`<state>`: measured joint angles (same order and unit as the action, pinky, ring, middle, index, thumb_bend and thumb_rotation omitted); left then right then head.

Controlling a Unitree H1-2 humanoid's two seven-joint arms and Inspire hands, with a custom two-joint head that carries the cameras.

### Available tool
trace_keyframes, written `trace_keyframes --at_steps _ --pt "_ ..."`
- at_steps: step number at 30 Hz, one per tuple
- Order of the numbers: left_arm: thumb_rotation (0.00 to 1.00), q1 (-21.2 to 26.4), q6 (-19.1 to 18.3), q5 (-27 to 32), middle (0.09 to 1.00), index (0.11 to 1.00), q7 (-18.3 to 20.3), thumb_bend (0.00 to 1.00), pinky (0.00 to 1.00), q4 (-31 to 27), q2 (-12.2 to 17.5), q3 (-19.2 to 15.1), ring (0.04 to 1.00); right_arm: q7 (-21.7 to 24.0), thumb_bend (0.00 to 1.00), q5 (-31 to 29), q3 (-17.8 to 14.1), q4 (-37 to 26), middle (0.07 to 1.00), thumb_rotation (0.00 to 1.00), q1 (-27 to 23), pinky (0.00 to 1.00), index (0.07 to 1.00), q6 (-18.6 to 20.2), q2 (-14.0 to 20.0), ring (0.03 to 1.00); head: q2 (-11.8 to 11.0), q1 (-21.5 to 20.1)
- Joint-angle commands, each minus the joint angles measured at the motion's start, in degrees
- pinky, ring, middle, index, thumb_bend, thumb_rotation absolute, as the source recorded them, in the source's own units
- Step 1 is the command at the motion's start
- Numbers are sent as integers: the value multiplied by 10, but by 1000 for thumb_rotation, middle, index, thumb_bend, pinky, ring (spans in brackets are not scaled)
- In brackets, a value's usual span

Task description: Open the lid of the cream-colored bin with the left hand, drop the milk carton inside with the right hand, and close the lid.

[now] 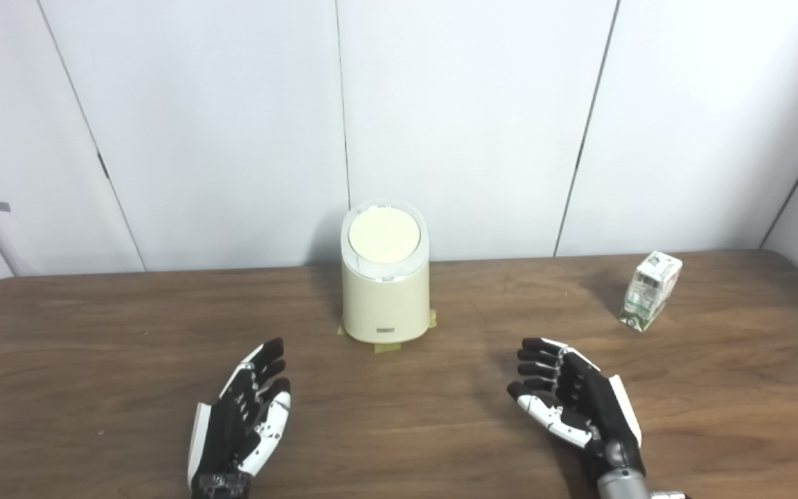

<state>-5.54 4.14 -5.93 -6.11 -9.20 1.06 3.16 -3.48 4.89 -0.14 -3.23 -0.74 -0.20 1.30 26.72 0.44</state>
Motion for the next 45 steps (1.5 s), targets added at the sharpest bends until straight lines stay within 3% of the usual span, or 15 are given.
trace_keyframes --at_steps 1,7,12,15,19,23,26,27,29,30,32,33,37,41,45 --pt "253 -33 6 -3 870 846 -2 167 764 -13 -14 0 851 0 288 4 -6 19 686 100 6 605 673 -18 12 667 -3 5" --pt "343 -31 4 -6 858 837 -5 184 748 -11 -16 -1 840 -3 276 -1 -12 16 686 26 3 618 677 -8 6 667 -4 0" --pt "282 -33 -4 -2 864 844 -4 174 732 -24 -19 -1 836 -1 281 1 -13 3 680 56 5 611 670 -1 8 661 2 1" --pt "280 -31 -6 0 863 837 0 171 733 -27 -19 2 837 2 283 -6 -16 -4 682 86 4 626 673 10 7 665 3 5" --pt "352 -27 -17 -4 875 842 0 183 747 -33 -20 5 843 8 274 -11 -17 -6 684 36 -1 622 678 12 11 666 8 6" --pt "305 -24 -16 -8 878 850 -4 169 755 -32 -21 5 852 4 276 0 -15 4 680 80 -4 618 672 1 14 665 5 2" --pt "312 -19 -52 8 881 844 5 267 783 -53 -24 6 863 3 288 -4 -17 10 685 94 -6 621 673 -3 13 672 6 -1" --pt "308 -8 -76 3 882 843 14 289 786 -74 -18 11 865 2 289 -3 -17 11 685 94 -7 621 673 0 14 672 5 2" --pt "334 14 -115 -14 882 855 24 498 747 -106 -7 19 863 0 284 0 -18 13 683 103 -8 621 674 5 14 669 5 3" --pt "342 34 -138 -31 881 857 28 532 739 -123 -1 22 860 0 283 1 -18 14 683 105 -9 621 674 6 15 668 3 2" --pt "455 81 -176 -62 906 882 32 701 793 -147 7 21 889 -1 281 4 -17 14 691 101 -9 620 682 6 16 673 3 2" --pt "474 108 -195 -82 922 896 32 732 825 -156 11 20 906 -2 279 6 -16 16 694 91 -8 624 685 3 17 677 3 2" --pt "494 222 -255 -122 995 979 33 780 979 -151 17 4 993 -2 278 1 -16 25 686 82 -10 624 676 -9 17 672 6 4" --pt "444 331 -295 -146 1000 1000 33 829 1000 -100 27 -2 1000 -3 272 2 -16 29 681 83 -11 625 673 -13 16 669 4 4" --pt "461 402 -307 -197 1000 1000 25 815 1000 -42 31 4 1000 -3 276 0 -16 32 682 75 -12 615 673 -14 14 666 2 6"
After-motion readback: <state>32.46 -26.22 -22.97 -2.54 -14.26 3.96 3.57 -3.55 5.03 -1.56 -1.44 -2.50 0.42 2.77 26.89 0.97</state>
